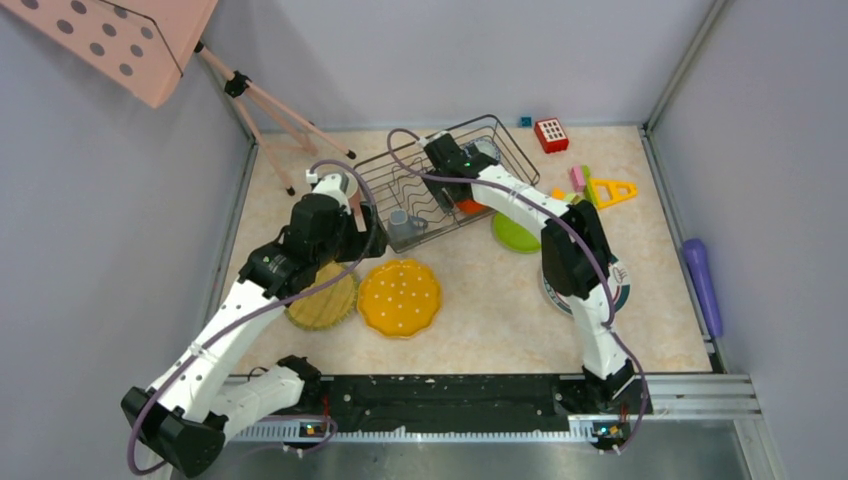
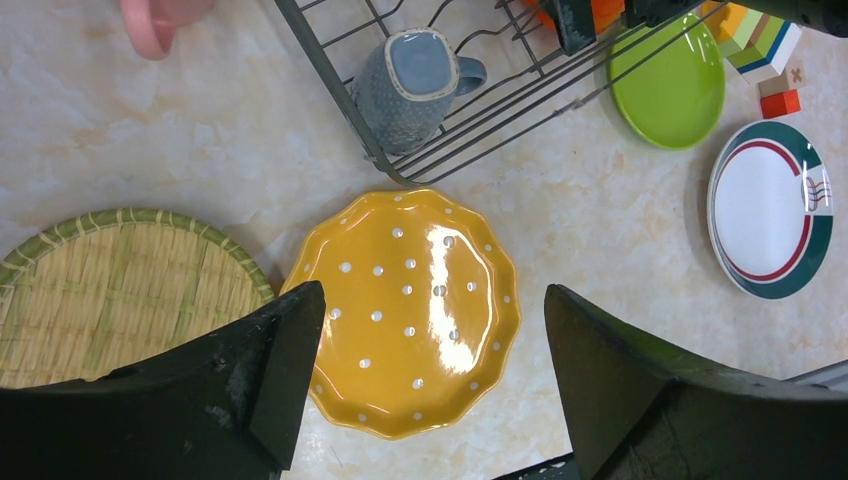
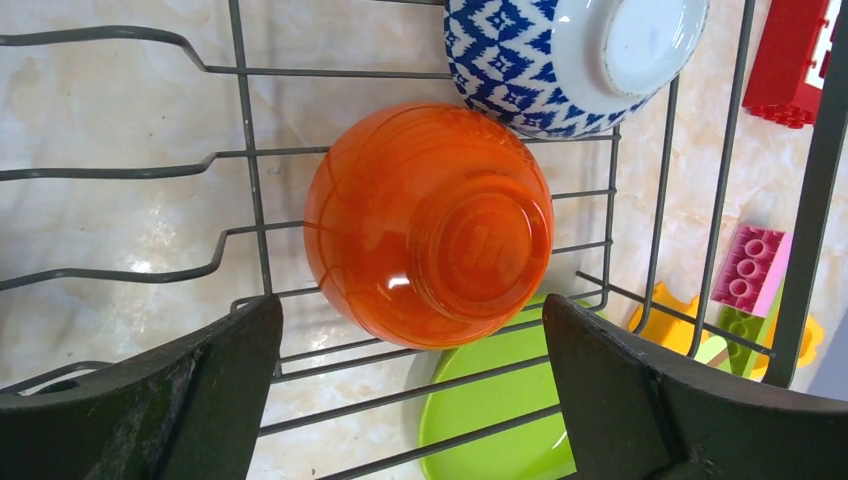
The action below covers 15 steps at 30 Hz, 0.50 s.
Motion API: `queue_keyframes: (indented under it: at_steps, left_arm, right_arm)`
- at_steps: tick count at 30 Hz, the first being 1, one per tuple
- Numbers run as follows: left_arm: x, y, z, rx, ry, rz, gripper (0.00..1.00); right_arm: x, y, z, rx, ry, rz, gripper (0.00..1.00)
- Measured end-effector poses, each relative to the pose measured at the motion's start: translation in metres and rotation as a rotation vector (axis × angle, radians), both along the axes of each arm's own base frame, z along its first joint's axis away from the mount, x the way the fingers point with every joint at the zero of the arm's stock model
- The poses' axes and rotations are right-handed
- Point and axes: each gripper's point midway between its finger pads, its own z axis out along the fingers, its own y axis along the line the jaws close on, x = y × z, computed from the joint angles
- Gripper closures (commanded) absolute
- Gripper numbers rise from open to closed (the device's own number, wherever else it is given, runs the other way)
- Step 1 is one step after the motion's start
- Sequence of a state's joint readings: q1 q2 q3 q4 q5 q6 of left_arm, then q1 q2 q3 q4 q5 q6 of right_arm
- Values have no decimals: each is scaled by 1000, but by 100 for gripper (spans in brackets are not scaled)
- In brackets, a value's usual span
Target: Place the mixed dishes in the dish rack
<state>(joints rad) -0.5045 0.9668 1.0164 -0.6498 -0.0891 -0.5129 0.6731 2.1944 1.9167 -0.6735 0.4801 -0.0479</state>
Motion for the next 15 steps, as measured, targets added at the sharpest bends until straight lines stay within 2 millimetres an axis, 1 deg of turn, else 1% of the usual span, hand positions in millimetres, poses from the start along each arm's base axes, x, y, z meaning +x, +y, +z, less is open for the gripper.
queue_keyframes:
  at_steps: [4,7,10,11,13,15]
  left_arm:
    - [1,-1,-2,2,7,-2,14]
    - [2,-1,-2,1,5,0,15]
    - [3,0,-1,1,2,5,15]
    - [3,1,-1,2,1,7,16]
    - [4,1,-3,4,1,11,16]
    - [3,2,-9,9,10,14,18]
  right_arm:
    - [-2,3,5,34,9,8,1]
    - [-5,4,17,82,5,12,1]
    - [-18,4,35,144,-1,20,2]
    - [-23,3,43,168,-8,23,4]
    - [-35,0,59,219,-21,29,7]
    - [-49,-4,76,276,-40,34,9]
